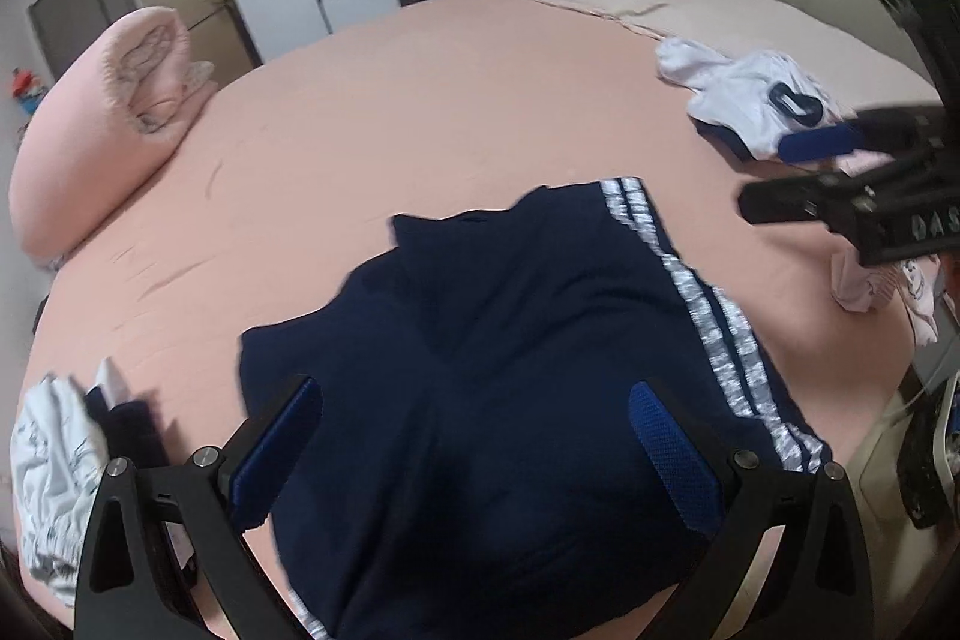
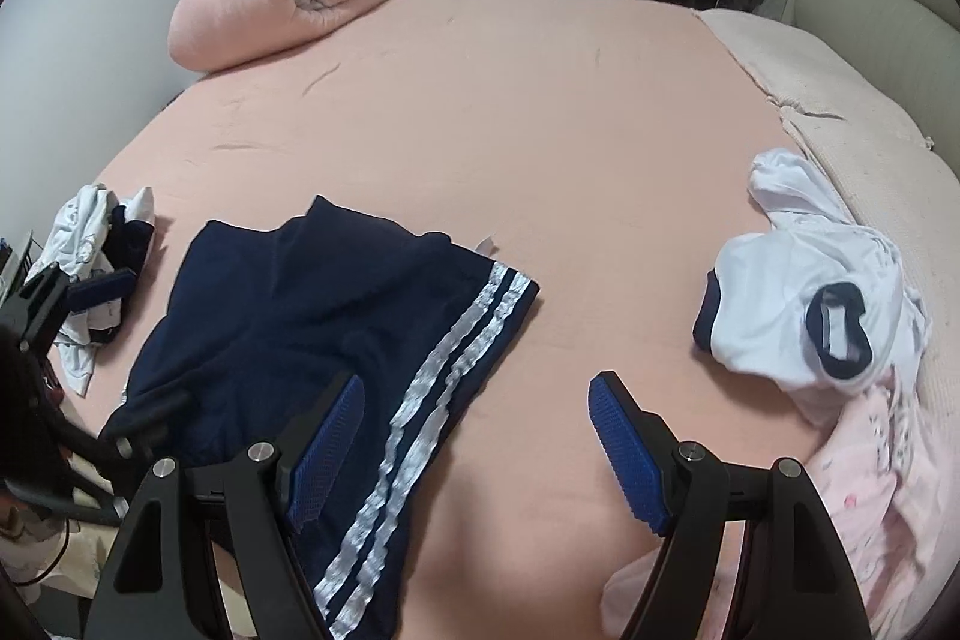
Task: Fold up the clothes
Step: 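Move both open grippers over the flat navy pants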
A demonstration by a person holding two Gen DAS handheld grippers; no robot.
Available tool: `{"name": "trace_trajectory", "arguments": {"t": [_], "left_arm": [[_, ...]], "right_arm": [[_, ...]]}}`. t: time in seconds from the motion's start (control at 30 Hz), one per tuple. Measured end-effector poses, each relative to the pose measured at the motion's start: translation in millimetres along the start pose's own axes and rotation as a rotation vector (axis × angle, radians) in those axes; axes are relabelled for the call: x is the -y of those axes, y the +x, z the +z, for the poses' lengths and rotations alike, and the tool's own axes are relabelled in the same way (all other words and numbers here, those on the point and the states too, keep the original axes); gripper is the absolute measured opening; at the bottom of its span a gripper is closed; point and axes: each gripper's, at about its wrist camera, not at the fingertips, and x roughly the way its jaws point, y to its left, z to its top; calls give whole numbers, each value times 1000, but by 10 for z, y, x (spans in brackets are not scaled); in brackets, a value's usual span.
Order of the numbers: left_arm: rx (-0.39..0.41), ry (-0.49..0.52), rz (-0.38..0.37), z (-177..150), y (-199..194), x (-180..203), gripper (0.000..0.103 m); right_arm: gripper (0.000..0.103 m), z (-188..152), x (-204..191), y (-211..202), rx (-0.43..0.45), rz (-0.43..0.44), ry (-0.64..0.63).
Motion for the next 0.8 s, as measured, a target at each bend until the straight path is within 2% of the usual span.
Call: {"name": "trace_trajectory", "arguments": {"t": [0.13, 0.27, 0.4, 0.5, 0.67, 0.8], "left_arm": [[-21, 32, -19, 77, 72, 184, 103], [-63, 20, -15, 135, 123, 342, 103], [-83, -51, -17, 158, 111, 457, 103], [-64, -133, 48, 140, 60, 527, 103], [-65, -153, 117, 91, 15, 690, 103], [-105, -118, 84, 18, 45, 837, 103]], "right_arm": [[77, 109, 62, 63, -28, 13, -2], [77, 241, 135, 121, -69, 36, 23], [77, 389, 162, 143, -122, 52, 21], [77, 526, 189, 156, -152, 66, 29], [77, 729, 332, 268, -201, 152, 147], [77, 730, 459, 435, -208, 254, 277]]}}
